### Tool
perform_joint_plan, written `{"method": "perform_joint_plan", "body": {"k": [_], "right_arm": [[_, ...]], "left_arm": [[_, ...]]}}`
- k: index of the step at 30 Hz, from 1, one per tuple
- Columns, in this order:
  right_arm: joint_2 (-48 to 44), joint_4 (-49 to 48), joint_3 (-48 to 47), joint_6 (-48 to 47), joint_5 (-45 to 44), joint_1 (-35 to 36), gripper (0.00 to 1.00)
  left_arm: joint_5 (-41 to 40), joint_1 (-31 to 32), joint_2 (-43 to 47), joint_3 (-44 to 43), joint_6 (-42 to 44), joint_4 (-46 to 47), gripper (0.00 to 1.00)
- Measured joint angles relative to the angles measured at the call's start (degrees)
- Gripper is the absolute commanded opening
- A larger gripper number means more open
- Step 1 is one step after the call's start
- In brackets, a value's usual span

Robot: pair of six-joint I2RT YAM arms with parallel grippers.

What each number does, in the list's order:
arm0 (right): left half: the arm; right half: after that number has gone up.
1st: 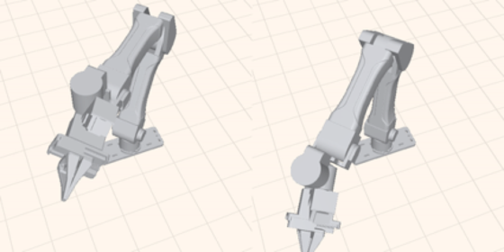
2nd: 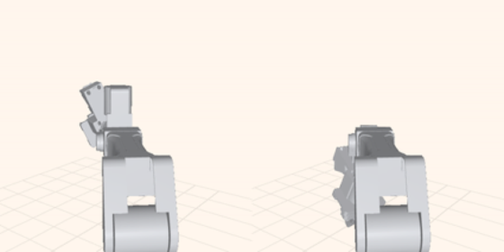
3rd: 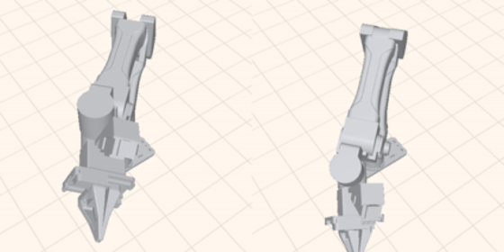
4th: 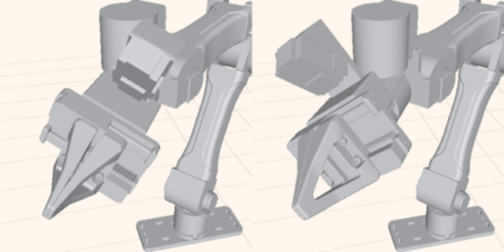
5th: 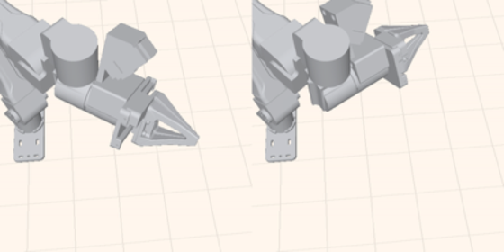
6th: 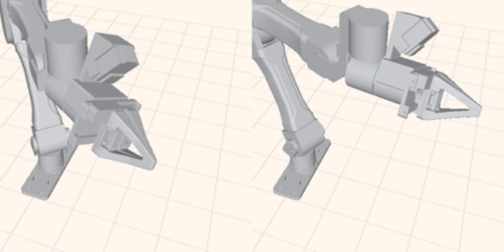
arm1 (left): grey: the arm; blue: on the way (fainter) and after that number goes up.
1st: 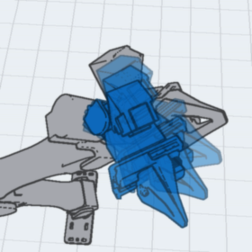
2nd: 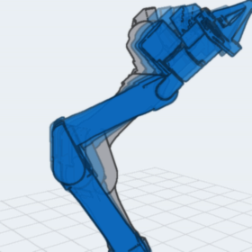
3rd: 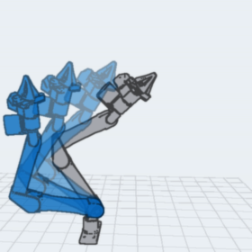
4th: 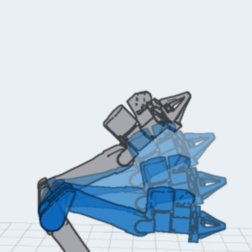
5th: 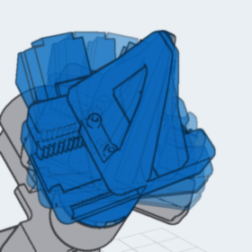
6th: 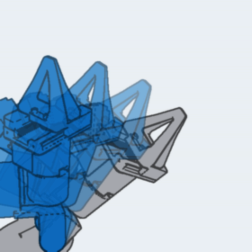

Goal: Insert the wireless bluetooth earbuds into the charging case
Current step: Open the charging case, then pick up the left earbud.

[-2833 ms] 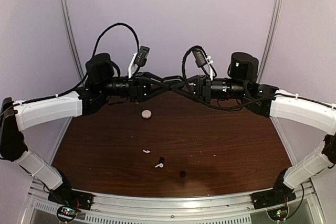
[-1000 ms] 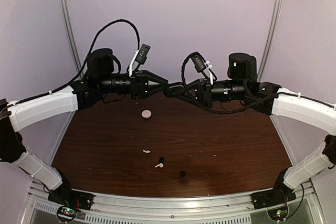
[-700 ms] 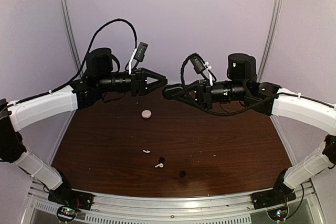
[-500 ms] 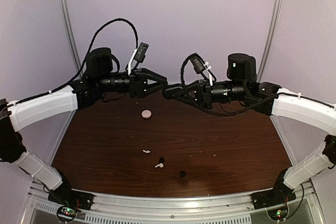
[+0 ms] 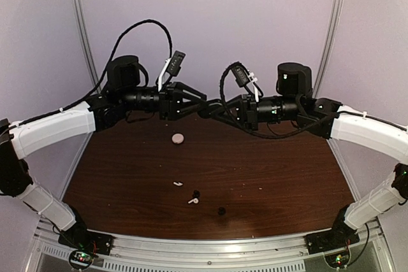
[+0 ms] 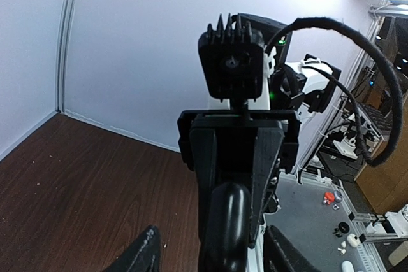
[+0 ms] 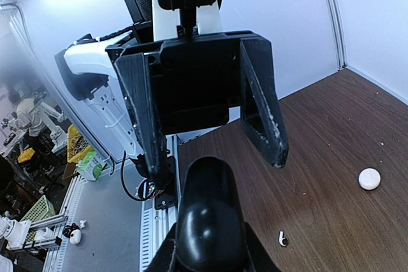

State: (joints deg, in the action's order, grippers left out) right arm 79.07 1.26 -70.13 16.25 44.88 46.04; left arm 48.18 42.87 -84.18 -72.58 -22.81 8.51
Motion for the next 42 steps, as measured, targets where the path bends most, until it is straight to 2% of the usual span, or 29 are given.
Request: {"method": "perform_joint_plan", "body": {"k": [13,28,35,42], "right_arm": [[0.00,0.33,-0.02,0.00,-0.17,0.09,0.00],[0.00,1.84,-0.02,-2.58,-0.09,0.98,0.00],[-0.11,1.97,0.00,-2.95,-0.35,0.98,0.00],[-2.21,1.88,1.31,-2.54,-0.92,0.59,0.00]], "left_arm": [[-0.94,0.46,-1.44,-1.03,0.15,-2.99,0.45],[-2.19,-1.44,-1.44,-1.05,-6.03,0.90,0.43],[-2.19,-1.53,-1.20,-0.39,-5.60,1.90,0.53],[-3.69,-4.24,3.37,5.22,-6.14,5.70,0.56]]}}
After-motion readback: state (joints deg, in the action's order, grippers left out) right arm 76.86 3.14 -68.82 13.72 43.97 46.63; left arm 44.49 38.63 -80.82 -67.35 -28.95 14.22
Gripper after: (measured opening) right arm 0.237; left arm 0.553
